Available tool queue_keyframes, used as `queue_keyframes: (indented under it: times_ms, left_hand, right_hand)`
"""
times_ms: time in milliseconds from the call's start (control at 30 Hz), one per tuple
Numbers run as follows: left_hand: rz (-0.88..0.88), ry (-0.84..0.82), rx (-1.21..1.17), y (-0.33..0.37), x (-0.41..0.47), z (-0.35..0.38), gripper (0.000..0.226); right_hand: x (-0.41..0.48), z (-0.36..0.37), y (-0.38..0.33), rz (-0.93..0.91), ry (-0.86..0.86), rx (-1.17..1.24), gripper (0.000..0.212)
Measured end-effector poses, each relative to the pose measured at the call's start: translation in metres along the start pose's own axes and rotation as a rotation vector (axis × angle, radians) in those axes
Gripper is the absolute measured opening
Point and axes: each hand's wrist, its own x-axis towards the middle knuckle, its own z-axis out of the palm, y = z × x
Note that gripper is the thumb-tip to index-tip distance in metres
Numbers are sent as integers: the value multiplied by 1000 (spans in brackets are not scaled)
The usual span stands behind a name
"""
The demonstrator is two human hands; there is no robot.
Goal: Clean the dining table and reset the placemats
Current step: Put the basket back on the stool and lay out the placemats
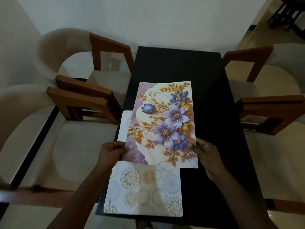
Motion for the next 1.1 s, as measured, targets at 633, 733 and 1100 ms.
queue_keyframes:
  times_ms: [633, 733, 1100]
  left_hand:
    - [22, 145, 167, 124, 299, 57, 24]
    - [22, 171, 200, 126, 345, 62, 23]
    - [-2, 163, 153, 122, 403, 78, 21]
  right_hand:
    - [313, 34, -68, 155, 112, -211, 17]
    - [357, 49, -60, 176, 164, -232, 20]
    - [415, 54, -41, 277, 263, -380, 13]
